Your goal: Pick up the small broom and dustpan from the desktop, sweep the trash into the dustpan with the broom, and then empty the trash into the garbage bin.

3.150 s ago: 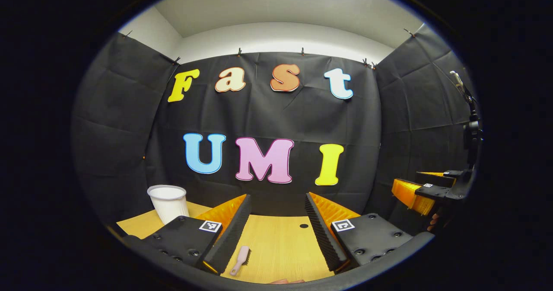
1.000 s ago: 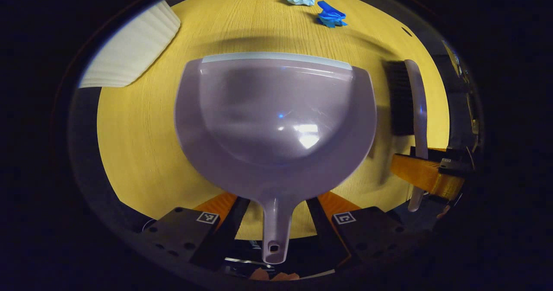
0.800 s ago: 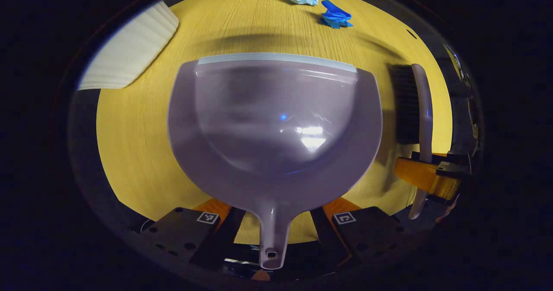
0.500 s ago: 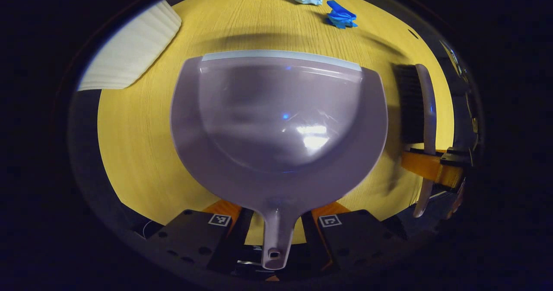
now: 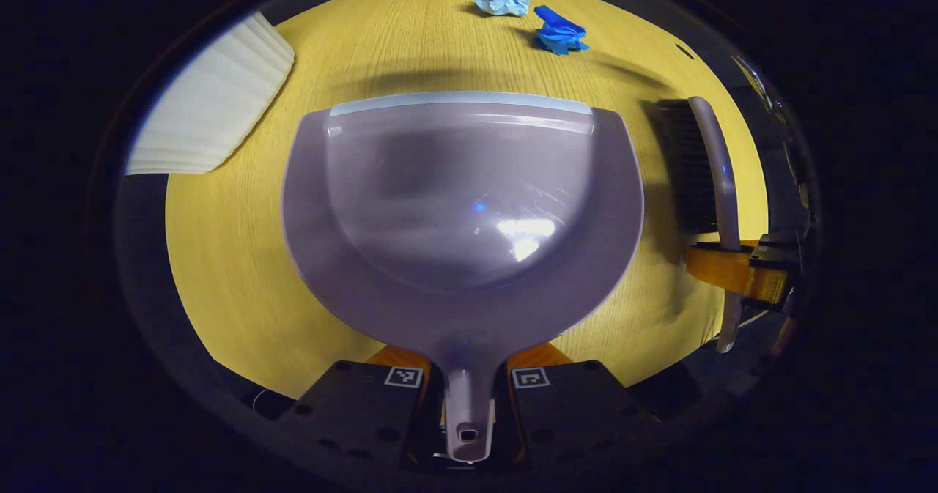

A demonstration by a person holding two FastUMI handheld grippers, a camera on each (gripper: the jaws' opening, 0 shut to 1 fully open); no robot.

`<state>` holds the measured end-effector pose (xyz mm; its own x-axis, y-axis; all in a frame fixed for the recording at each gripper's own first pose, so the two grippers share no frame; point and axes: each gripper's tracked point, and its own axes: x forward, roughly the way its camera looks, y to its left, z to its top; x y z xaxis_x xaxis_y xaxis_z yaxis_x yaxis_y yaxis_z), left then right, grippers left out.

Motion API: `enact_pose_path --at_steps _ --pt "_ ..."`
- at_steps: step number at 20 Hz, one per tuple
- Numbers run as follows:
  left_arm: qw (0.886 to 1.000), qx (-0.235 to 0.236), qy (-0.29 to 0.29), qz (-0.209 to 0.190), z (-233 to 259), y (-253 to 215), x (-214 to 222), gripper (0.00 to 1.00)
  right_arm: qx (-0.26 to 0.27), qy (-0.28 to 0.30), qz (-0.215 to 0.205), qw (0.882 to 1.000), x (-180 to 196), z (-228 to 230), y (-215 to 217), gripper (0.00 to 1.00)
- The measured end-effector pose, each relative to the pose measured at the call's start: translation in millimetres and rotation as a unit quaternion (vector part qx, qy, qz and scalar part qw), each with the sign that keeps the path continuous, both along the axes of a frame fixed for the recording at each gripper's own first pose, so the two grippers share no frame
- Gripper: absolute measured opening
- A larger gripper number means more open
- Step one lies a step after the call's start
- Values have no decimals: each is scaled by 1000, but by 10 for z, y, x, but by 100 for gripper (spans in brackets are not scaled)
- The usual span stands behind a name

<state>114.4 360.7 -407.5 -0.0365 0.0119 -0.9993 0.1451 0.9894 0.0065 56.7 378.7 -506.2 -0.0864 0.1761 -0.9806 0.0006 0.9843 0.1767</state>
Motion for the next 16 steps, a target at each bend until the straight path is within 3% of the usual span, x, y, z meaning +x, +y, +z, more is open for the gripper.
enact_pose_path --at_steps 5,9,12,16 --pt "1000 7 -15 -22 42 82 40 28 12 -46 31 998 372 228 -90 17" --pt "998 17 -33 -41 146 165 89 28 -12 -100 70 992 1037 367 -292 16" --pt "997 29 -39 -54 183 228 137 28 -21 -121 132 984 1608 328 -292 16" --pt "995 40 -58 -69 269 271 301 28 -4 -117 182 976 2264 170 -110 16"
